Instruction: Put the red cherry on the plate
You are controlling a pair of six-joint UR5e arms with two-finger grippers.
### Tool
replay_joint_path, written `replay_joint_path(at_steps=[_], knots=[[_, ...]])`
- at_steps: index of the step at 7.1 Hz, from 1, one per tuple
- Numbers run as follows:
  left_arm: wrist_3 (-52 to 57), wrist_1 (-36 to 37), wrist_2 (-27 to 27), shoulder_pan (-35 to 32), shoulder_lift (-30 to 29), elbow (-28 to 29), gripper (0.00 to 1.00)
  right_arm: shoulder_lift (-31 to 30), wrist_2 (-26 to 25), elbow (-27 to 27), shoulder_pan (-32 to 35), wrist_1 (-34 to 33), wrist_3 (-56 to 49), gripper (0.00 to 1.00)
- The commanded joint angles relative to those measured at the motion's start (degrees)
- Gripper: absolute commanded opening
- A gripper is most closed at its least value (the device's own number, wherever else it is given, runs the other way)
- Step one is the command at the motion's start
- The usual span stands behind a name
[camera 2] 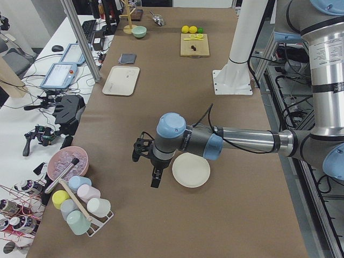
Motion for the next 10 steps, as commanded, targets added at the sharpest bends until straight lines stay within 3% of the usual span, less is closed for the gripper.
replay_joint_path(at_steps=[1, 2, 3, 5, 6, 7, 9, 10], knots=[[-0.3, -1.8, -0.1, 0.4, -0.4, 1.9, 0.98, -0.1, 0.0, 0.8, 0.0, -0.1, 0.2, 1.0], [-0.4, -6.9, -0.9, 0.5, -0.7, 4.5, 0.98, -0.3, 0.0, 1.2, 0.0, -0.1, 0.2, 1.0], [-0.5, -8.8, -7.5, 0.5, -0.7, 7.9, 0.98, -0.3, -0.1, 1.1, 0.0, -0.1, 0.2, 1.0], [-0.5, -9.5, -11.8, 1.5, -0.4, 9.3, 0.98, -0.5, -0.1, 1.1, 0.0, -0.1, 0.2, 1.0], [-2.1, -9.2, -17.3, 2.0, -0.4, 10.7, 0.98, -0.5, -0.1, 1.1, 0.0, -0.1, 0.2, 1.0], [-3.3, -12.0, -18.5, 4.0, 1.5, 11.7, 0.98, -0.6, -0.1, 1.1, 0.0, -0.1, 0.2, 1.0], [-8.6, -26.7, -18.0, 6.9, 7.4, 13.7, 0.98, -0.7, -0.1, 1.0, 0.0, -0.1, 0.2, 1.0], [-9.7, -30.2, -17.9, 10.3, 9.9, 14.2, 0.98, -0.7, 0.0, 0.9, 0.0, -0.1, 0.2, 1.0]])
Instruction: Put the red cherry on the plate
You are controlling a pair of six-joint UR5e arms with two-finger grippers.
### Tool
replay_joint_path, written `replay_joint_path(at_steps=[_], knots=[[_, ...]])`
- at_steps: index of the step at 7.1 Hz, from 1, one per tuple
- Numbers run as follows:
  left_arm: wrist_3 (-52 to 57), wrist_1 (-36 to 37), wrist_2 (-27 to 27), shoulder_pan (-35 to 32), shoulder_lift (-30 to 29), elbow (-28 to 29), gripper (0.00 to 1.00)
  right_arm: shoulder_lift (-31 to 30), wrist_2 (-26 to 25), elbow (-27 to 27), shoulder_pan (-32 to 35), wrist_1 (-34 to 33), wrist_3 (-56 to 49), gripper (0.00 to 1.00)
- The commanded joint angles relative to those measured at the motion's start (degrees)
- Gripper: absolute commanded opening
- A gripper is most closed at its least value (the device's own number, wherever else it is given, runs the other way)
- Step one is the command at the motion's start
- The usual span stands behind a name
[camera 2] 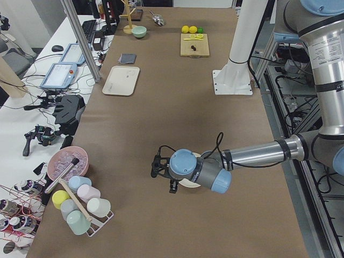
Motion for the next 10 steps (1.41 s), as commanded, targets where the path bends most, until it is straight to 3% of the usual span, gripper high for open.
replay_joint_path(at_steps=[1, 4, 7, 8, 9, 10], knots=[[-2.4, -7.2, 0.5, 5.4, 3.7, 1.6, 0.98, 0.0, 0.0, -0.2, 0.0, 0.0, 0.0, 1.0], [-4.2, -16.1, 5.4, 12.0, 1.0, 10.6, 0.98, 0.0, 0.0, -0.2, 0.0, 0.0, 0.0, 1.0], [-7.0, -16.3, 5.4, 18.8, -2.0, 11.8, 0.96, 0.1, 0.0, -0.4, 0.0, 0.0, 0.0, 1.0], [-7.0, -16.4, 5.4, 19.2, -2.7, 12.5, 0.76, 0.1, 0.0, -0.5, 0.0, 0.0, 0.0, 1.0], [-6.6, -16.5, 5.4, 19.2, -2.7, 12.9, 0.47, 0.1, 0.0, -0.4, 0.0, 0.0, 0.0, 1.0], [-6.3, -16.6, 5.4, 19.3, -2.7, 12.9, 0.45, 0.1, 0.0, -0.4, 0.0, 0.0, 0.0, 1.0]])
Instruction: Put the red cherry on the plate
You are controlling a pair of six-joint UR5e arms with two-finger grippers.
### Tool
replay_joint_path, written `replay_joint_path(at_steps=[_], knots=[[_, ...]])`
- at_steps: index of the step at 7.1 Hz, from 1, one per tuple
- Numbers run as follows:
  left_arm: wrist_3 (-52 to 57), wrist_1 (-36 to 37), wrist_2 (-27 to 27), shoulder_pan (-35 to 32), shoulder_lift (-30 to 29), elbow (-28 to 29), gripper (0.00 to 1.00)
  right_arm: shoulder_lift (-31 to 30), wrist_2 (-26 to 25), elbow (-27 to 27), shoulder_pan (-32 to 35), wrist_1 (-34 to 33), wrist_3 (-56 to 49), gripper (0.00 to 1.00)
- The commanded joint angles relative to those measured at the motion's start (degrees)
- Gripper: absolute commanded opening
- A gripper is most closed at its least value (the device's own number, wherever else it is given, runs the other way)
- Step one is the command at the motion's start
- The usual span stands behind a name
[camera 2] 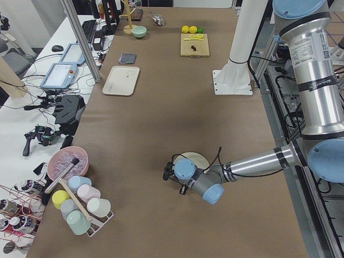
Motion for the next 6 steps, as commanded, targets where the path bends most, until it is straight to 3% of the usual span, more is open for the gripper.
replay_joint_path(at_steps=[1, 2, 3, 5, 6], knots=[[0.3, -0.1, 0.0, 0.1, -0.1, 0.4, 0.45, 0.0, 0.0, 0.1, 0.0, 0.0, 0.0, 1.0], [0.5, -0.4, 0.0, 0.1, 0.0, 0.7, 0.31, 0.0, 0.0, 0.2, 0.0, 0.0, 0.0, 1.0], [0.3, -2.9, 0.0, 0.1, 0.7, 1.5, 0.0, 0.1, 0.0, 0.4, 0.0, 0.0, 0.0, 1.0], [-0.6, -4.7, -1.2, -0.5, 0.7, 2.9, 0.0, 0.2, 0.0, 0.4, 0.0, 0.0, 0.0, 1.0], [-1.7, -4.4, -4.4, -3.0, -0.1, 2.8, 0.0, 0.3, 0.0, 0.5, 0.0, 0.0, -0.1, 1.0]])
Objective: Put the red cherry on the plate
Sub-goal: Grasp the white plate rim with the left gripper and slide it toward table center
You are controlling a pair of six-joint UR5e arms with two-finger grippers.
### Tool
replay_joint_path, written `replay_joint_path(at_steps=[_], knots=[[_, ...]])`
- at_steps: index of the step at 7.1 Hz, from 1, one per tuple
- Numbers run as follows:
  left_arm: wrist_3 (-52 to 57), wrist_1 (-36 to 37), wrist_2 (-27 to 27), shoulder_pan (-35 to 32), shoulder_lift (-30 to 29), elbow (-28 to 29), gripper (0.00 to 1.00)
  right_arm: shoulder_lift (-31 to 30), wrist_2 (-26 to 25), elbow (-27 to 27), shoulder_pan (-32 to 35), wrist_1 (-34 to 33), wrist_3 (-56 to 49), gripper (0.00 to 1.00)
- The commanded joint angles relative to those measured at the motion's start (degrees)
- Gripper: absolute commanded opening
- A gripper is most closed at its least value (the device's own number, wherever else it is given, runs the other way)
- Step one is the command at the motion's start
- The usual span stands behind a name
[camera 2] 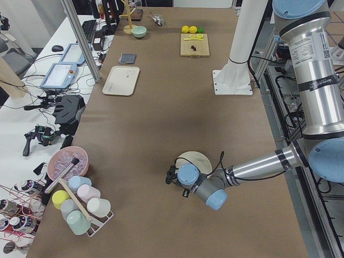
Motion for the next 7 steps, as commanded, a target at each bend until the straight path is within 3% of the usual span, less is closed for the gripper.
replay_joint_path(at_steps=[1, 5, 7], knots=[[-5.2, 0.1, -7.5, -5.4, -2.3, -0.4, 0.0, 0.1, 0.0, 0.1, 0.0, 0.1, -0.4, 1.0], [-27.3, 0.1, -7.9, -8.3, -16.6, -0.1, 0.0, -0.2, 0.3, 1.4, 0.0, 3.8, -0.1, 1.0], [-43.9, -0.2, -0.5, -3.3, -22.2, -3.7, 0.0, -0.4, 1.8, 3.6, 0.0, 3.8, -0.2, 1.0]])
